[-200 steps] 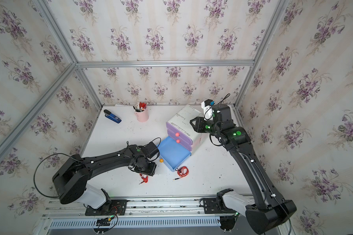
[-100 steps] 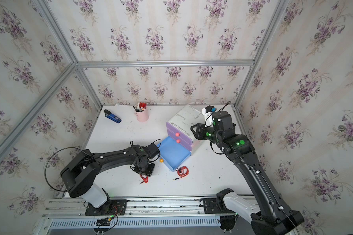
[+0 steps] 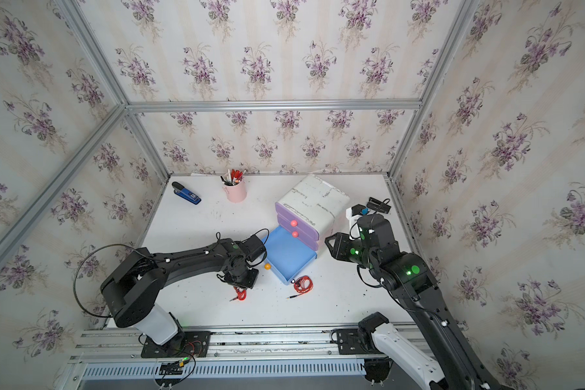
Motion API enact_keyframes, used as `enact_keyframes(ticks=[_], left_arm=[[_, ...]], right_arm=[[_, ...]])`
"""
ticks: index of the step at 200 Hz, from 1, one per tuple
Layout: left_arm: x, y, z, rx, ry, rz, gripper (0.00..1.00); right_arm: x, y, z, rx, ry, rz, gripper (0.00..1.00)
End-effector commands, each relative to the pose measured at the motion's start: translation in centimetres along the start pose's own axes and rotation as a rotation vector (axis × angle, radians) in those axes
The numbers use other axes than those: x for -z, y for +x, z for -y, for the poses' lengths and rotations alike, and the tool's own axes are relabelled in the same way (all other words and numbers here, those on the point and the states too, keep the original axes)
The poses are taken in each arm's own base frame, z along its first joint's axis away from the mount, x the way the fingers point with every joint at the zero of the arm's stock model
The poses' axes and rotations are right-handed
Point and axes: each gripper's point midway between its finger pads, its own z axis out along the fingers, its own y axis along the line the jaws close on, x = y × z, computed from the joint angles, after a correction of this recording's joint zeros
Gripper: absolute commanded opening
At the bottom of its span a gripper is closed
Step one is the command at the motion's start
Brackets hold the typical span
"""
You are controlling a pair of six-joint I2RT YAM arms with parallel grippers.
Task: Place the wired earphones into the drawer by color
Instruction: Pick up the wired earphones from the center of the board, then place the wired earphones in the drawer.
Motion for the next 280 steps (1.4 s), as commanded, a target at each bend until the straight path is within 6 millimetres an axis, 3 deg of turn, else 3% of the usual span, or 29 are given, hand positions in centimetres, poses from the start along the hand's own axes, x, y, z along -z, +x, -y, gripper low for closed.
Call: enact_keyframes(ticks=[1, 49, 73, 106, 130, 164, 188, 238, 280], left_arm=[[1.3, -0.1, 0.4, -0.027, 0.025, 0.018, 0.12], [8.0, -0.4, 1.4, -0.046, 0.111, 0.124, 0.11], [13.4, -1.3, 2.0, -0.064, 0.167, 0.240, 0.12], [19.9, -4.7, 4.1, -0.106, 0.244, 0.410, 0.13], [21.5, -7.7, 6.2, -0.111, 0.315, 0.478, 0.13], [18.8, -11.9, 8.0, -0.064, 0.367, 0.481, 0.13], [16.3, -13.8, 8.0, -0.014, 0.378, 0.469, 0.12], [11.9, -16.3, 7.1, 0.085, 0.404, 0.478, 0.13], [9.1, -17.6, 7.3, 0.104, 0.413, 0.470, 0.17]], right_arm=[[0.7, 1.1, 1.1, -0.041, 0.051, -0.033, 0.38], [1.2, 4.5, 2.5, -0.065, 0.086, -0.148, 0.40], [1.3, 5.6, 3.2, -0.105, 0.085, -0.142, 0.40], [-0.2, 7.8, 3.7, -0.173, 0.044, -0.177, 0.40], [-1.1, 9.1, 4.6, -0.185, 0.068, -0.202, 0.40], [-2.1, 10.5, 4.7, -0.136, 0.105, -0.250, 0.40], [-3.5, 11.3, 4.0, -0.089, 0.119, -0.284, 0.40], [-6.3, 13.5, 2.2, 0.035, 0.157, -0.341, 0.41], [-8.0, 16.2, 2.5, 0.140, 0.254, -0.348, 0.40]])
